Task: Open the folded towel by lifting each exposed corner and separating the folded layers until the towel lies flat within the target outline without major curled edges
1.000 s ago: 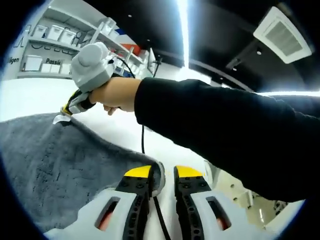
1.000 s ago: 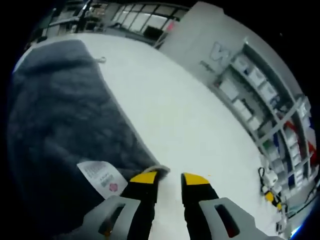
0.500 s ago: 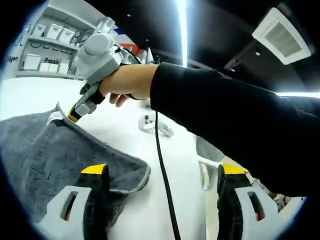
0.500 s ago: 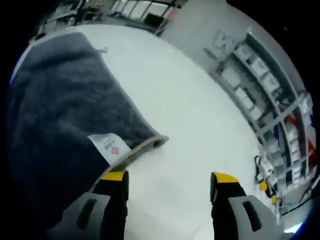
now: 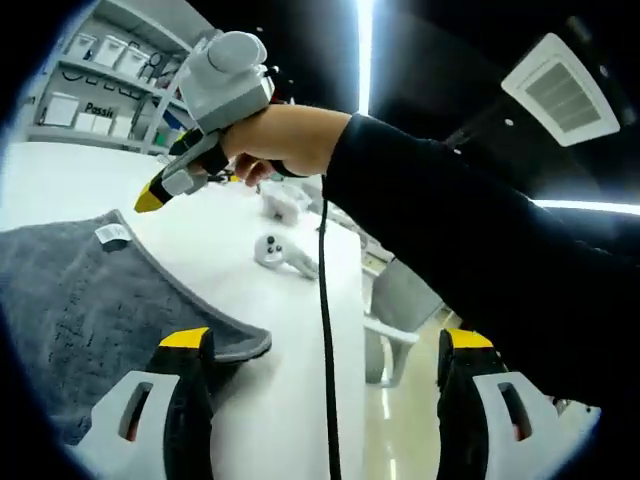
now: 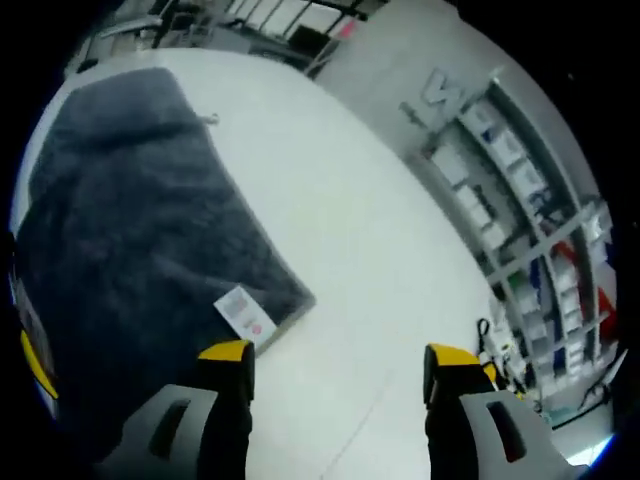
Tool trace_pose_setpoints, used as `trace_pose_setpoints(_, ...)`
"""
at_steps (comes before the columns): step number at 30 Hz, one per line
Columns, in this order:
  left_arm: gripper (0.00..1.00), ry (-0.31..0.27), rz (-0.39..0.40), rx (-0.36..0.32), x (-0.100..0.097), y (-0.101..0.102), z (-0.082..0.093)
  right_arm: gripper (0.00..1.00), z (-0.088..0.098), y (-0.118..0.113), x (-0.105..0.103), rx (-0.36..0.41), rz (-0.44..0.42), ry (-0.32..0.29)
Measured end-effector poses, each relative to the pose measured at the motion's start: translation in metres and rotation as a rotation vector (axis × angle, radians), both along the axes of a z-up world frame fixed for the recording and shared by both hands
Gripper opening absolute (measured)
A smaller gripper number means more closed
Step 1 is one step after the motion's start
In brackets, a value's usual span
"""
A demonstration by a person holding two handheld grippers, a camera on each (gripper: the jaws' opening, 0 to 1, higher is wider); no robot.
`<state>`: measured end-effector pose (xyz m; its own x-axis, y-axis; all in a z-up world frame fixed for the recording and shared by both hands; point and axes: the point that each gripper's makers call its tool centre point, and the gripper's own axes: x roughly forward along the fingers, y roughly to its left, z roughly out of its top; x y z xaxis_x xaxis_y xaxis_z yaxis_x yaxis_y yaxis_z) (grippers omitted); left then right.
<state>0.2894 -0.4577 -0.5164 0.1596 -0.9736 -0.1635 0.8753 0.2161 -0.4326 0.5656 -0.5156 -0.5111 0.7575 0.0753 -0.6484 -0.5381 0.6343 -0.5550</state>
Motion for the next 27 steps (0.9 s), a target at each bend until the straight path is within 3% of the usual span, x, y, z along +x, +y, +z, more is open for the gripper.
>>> trace_pose_setpoints(6,0.92,-0.099,0.037,-0.021,0.008,0.024,0.033,0.75,0.030,0.005,-0.003,0.056,-0.028,-0.069)
trace_pose_setpoints(8,1.00,-0.104,0.071,-0.006,0.016,0.035,0.038,0.98,0.044,0.012,-0.001,0.138,-0.057,-0.132)
trace_pose_setpoints(10,1.00,-0.168,0.102,0.011,0.024,0.048,0.046,0.99,0.052,0.017,-0.008,0.188,-0.074,-0.133)
trace_pose_setpoints(13,1.00,-0.267,0.155,0.072,0.041,0.070,0.053,1.00,0.062,0.021,-0.009,0.193,-0.069,-0.157)
trace_pose_setpoints(15,1.00,-0.275,0.155,0.080,0.046,0.083,0.059,1.00,0.070,0.024,-0.009,0.205,-0.075,-0.180)
trace_pose_setpoints(19,1.00,-0.337,0.224,0.099,0.074,0.126,0.073,1.00,0.092,0.041,-0.011,0.320,-0.070,-0.240)
trace_pose_setpoints(22,1.00,-0.352,0.302,0.094,0.094,0.167,0.086,1.00,0.105,0.050,-0.011,0.426,-0.076,-0.271)
trace_pose_setpoints(27,1.00,-0.376,0.350,0.091,0.114,0.228,0.106,1.00,0.123,0.063,-0.017,0.434,-0.058,-0.328)
